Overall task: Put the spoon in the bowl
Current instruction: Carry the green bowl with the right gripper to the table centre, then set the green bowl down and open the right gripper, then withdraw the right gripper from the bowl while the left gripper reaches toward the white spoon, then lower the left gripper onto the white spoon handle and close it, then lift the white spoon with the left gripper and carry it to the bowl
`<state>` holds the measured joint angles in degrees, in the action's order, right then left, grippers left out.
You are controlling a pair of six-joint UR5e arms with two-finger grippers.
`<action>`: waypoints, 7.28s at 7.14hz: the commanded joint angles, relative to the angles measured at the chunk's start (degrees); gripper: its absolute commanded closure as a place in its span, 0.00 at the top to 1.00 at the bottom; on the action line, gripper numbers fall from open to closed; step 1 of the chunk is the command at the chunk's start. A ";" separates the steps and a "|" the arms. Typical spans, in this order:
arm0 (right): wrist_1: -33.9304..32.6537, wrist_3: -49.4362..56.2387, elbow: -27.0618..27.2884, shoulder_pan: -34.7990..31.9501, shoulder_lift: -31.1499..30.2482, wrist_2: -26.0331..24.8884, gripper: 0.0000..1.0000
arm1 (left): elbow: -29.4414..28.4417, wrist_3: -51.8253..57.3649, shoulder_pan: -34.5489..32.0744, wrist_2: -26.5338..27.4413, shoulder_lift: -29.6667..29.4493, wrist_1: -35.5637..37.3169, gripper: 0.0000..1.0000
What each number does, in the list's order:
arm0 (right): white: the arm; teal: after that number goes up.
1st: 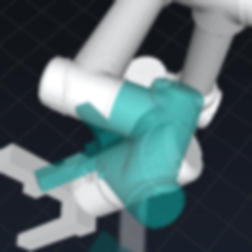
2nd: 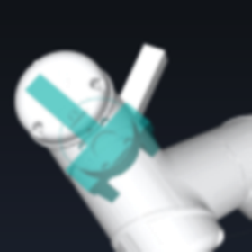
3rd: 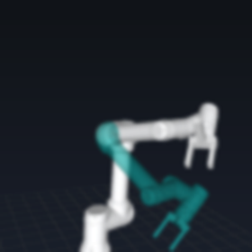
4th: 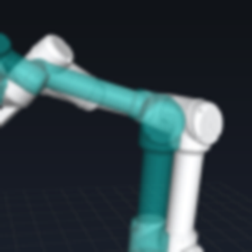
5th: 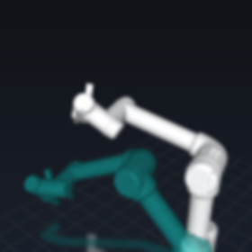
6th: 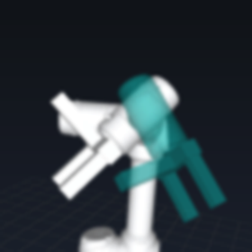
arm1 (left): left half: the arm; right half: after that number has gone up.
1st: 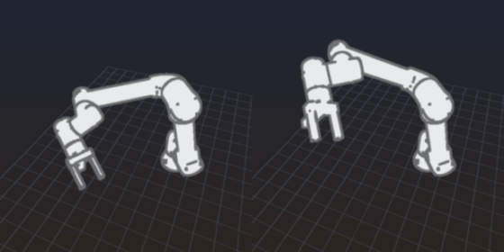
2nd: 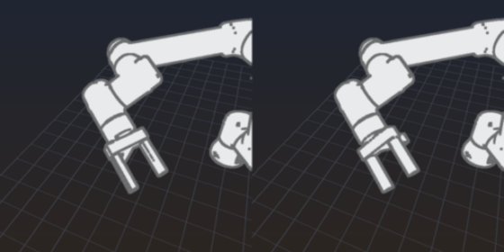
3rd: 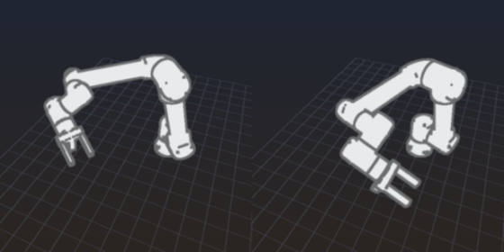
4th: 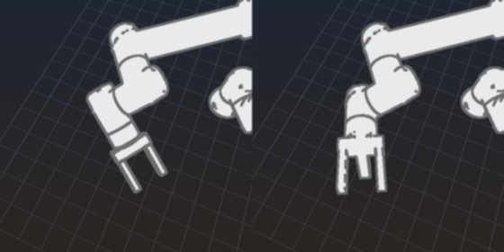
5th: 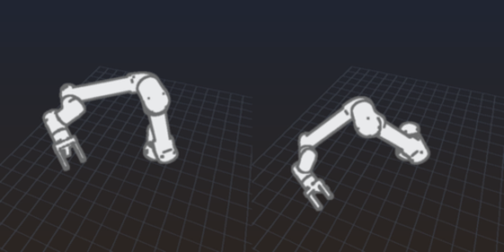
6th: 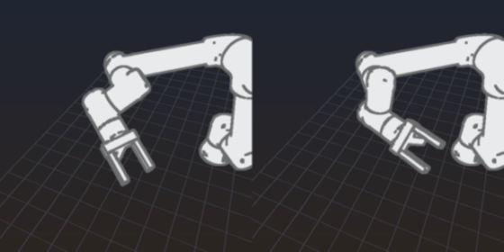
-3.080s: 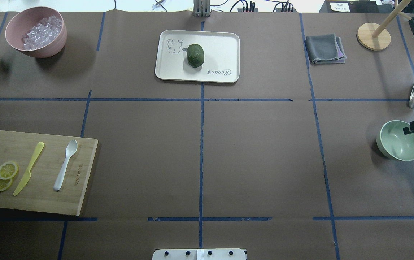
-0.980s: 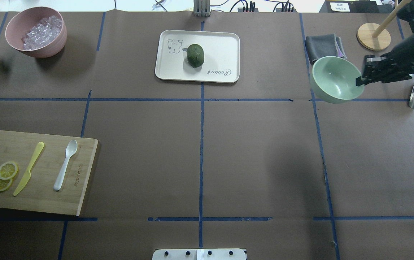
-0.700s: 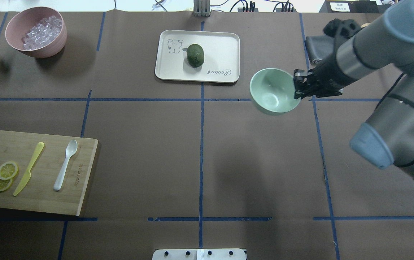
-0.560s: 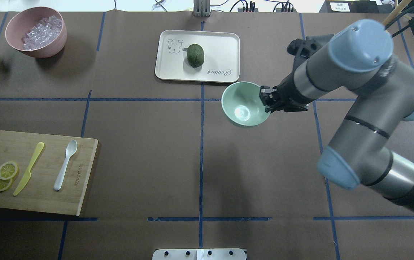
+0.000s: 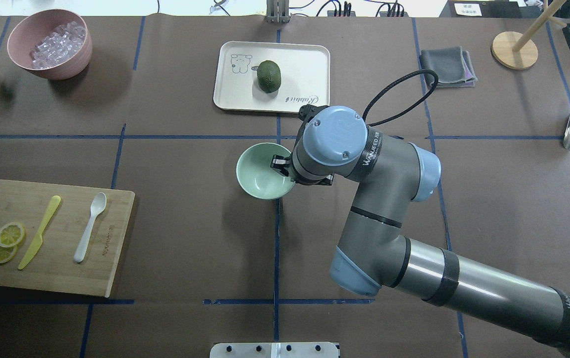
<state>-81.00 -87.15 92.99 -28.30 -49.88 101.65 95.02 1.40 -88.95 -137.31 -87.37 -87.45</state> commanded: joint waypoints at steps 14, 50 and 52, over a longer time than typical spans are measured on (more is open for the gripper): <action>-5.16 0.21 6.03 -1.31 -3.03 0.21 1.00 | 6.62 -6.61 4.18 0.37 -1.40 0.09 1.00; -15.59 47.42 16.26 -32.08 -20.87 21.22 1.00 | 13.52 -69.08 53.00 23.84 -1.14 -28.13 0.00; -15.59 47.42 16.35 -33.13 -21.04 22.53 1.00 | 18.94 -68.56 52.56 22.26 -1.22 -21.15 0.00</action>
<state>-96.59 -39.73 109.34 -60.89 -70.79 123.44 110.86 -67.44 -36.15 -114.29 -88.34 -113.19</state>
